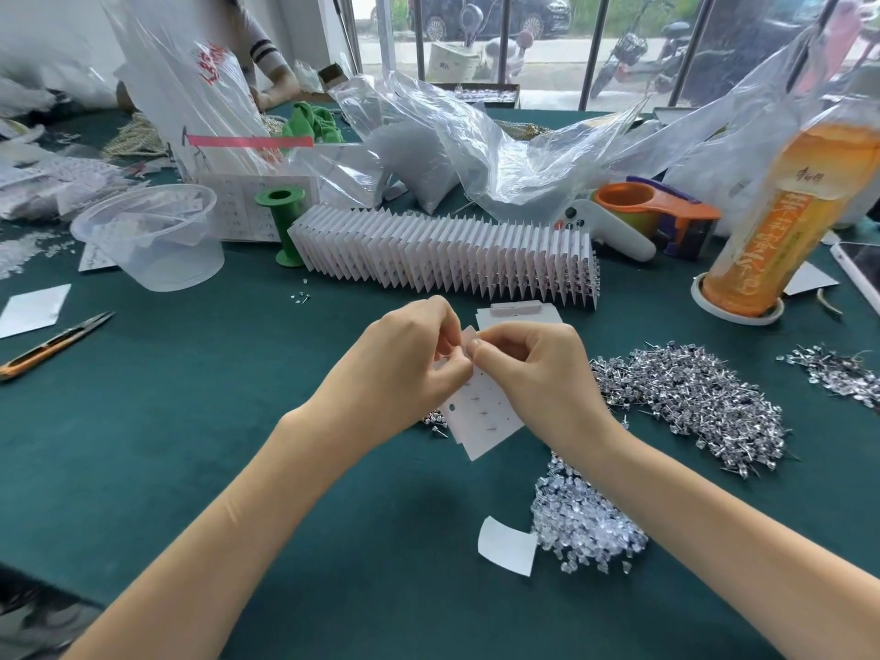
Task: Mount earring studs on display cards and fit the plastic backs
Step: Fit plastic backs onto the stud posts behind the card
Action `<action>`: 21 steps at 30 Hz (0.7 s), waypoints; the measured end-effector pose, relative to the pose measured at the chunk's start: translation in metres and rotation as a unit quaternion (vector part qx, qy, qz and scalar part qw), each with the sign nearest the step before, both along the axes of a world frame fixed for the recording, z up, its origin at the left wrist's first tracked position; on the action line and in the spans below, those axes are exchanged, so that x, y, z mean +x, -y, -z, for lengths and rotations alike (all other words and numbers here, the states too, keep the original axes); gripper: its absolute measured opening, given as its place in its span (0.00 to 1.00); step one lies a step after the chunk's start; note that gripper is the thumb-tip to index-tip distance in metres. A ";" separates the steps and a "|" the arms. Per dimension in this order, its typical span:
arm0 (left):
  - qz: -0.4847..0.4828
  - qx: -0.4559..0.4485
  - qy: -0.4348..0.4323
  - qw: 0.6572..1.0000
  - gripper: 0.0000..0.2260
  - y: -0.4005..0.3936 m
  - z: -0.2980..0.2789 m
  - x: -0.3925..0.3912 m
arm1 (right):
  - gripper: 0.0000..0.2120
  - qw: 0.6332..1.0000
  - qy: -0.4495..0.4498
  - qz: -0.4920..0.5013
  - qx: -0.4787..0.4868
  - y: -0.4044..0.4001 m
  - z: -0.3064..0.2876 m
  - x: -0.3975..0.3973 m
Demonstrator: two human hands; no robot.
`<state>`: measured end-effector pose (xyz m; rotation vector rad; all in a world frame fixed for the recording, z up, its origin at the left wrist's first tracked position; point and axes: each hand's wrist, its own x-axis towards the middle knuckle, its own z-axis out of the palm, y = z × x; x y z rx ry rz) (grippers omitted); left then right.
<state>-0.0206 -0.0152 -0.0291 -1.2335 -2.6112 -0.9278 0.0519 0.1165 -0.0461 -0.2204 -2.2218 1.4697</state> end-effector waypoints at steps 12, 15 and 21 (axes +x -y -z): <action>-0.015 0.009 0.000 1.000 0.03 0.002 -0.003 0.003 | 0.08 1.000 0.009 0.013 -0.008 0.002 -0.003 0.001; -0.021 0.011 0.000 1.000 0.03 0.002 -0.003 0.004 | 0.07 1.000 0.011 0.022 -0.001 0.004 -0.003 0.000; -0.031 0.010 -0.001 0.999 0.04 0.001 -0.005 0.007 | 0.07 0.999 0.018 0.034 0.006 0.005 -0.003 0.000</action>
